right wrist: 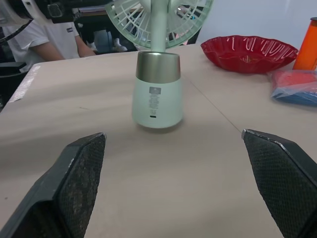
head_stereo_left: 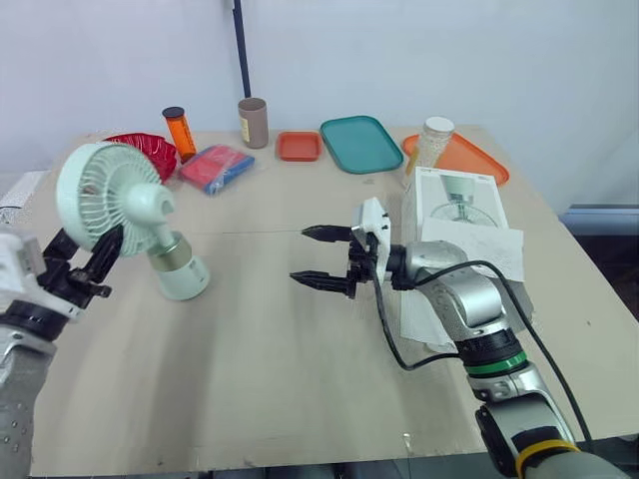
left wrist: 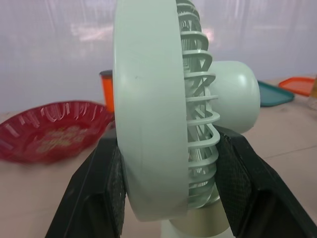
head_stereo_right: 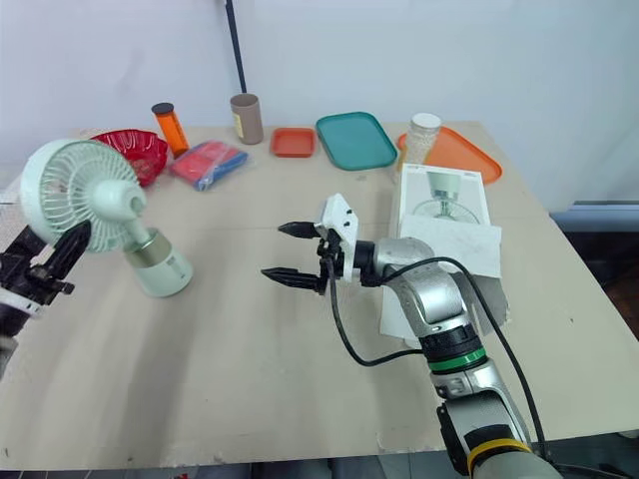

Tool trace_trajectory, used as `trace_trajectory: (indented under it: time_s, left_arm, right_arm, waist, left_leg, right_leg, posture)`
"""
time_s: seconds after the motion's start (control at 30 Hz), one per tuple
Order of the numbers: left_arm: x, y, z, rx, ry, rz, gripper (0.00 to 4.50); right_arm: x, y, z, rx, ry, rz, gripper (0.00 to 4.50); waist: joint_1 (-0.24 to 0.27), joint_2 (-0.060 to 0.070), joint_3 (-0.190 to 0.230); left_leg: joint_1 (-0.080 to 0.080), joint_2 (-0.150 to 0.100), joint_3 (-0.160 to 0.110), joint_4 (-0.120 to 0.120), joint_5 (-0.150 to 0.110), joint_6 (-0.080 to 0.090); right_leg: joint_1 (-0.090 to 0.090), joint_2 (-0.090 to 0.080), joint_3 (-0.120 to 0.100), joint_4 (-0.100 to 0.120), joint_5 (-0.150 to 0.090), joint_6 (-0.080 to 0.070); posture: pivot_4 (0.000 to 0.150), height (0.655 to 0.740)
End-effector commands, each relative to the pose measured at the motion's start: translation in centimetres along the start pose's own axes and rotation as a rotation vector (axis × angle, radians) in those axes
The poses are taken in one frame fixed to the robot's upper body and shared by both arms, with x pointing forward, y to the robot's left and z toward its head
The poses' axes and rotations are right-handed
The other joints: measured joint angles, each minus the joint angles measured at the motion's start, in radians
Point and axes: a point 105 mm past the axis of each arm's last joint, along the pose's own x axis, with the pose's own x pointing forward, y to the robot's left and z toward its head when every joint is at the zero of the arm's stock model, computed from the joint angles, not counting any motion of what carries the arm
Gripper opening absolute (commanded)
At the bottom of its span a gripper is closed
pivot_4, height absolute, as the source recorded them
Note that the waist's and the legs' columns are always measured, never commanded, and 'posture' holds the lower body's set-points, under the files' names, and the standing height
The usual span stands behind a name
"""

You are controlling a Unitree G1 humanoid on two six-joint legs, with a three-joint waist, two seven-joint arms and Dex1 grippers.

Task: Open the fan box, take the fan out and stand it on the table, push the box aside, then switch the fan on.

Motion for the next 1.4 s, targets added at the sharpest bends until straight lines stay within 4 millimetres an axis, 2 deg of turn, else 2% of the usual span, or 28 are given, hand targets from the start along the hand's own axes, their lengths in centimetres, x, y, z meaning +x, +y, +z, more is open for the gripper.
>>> trace_trajectory:
  time_s: [0.03,0.23,0.47,0.63,0.9,1.27,1.4]
  left_arm:
    - [0.9,-2.4,2.2,0.034,-0.078,-0.054,1.97]
    - [2.1,-5.2,1.4,0.007,-0.068,-0.105,1.97]
    - [3.0,-5.8,1.0,0.019,-0.066,-0.087,1.97]
    - [3.6,-6.7,1.4,0.001,-0.088,-0.114,1.97]
    - [3.7,-6.6,1.0,0.003,-0.08,-0.108,1.97]
    - [3.8,-6.7,0.9,-0.001,-0.08,-0.114,1.97]
    - [3.7,-6.7,0.6,-0.002,-0.073,-0.115,1.97]
  right_arm:
    - [0.9,0.6,2.1,-0.069,-0.023,0.019,4.5]
    - [2.6,0.6,3.0,-0.063,0.013,-0.034,4.5]
    - [4.0,0.1,3.5,0.009,0.04,-0.125,4.5]
    - [5.3,0.0,3.6,0.049,0.044,-0.155,4.5]
    - [7.6,1.1,4.0,0.076,0.033,-0.127,4.5]
    - [9.3,-0.4,3.3,0.104,0.046,-0.206,4.5]
    - [9.8,-0.7,3.7,0.116,0.026,-0.219,4.5]
  waist:
    - [-0.002,0.0,0.0]
    - [-0.004,0.0,0.0]
    - [-0.005,0.0,0.0]
    - [-0.005,0.0,0.0]
    - [-0.006,0.0,0.0]
    - [-0.007,0.0,0.0]
    - [-0.007,0.0,0.0]
  left_leg:
    - [0.0,0.0,0.0,0.0,0.0,0.0]
    - [0.0,0.0,-0.001,0.0,0.001,-0.001]
    - [-0.003,0.0,-0.001,0.0,0.001,-0.002]
    - [-0.013,-0.001,0.0,0.001,0.002,-0.004]
    - [-0.013,0.0,0.0,0.001,0.002,-0.004]
    - [-0.013,-0.001,0.0,0.001,0.002,-0.004]
    - [-0.013,-0.001,0.0,0.001,0.003,-0.004]
  right_leg:
    - [0.0,0.0,0.0,0.0,0.0,0.0]
    - [0.0,0.0,0.0,0.0,0.0,0.0]
    - [-0.004,0.0,0.0,0.001,0.0,0.0]
    - [-0.013,0.0,0.0,0.004,0.001,-0.001]
    - [-0.013,0.0,0.0,0.004,0.001,-0.001]
    - [-0.014,0.0,0.0,0.004,0.001,-0.001]
    - [-0.014,0.0,0.0,0.004,0.001,-0.001]
  posture:
    - [0.15,0.74]
    - [0.15,0.74]
    - [0.15,0.74]
    - [0.15,0.74]
    - [0.15,0.74]
    - [0.15,0.74]
    - [0.15,0.74]
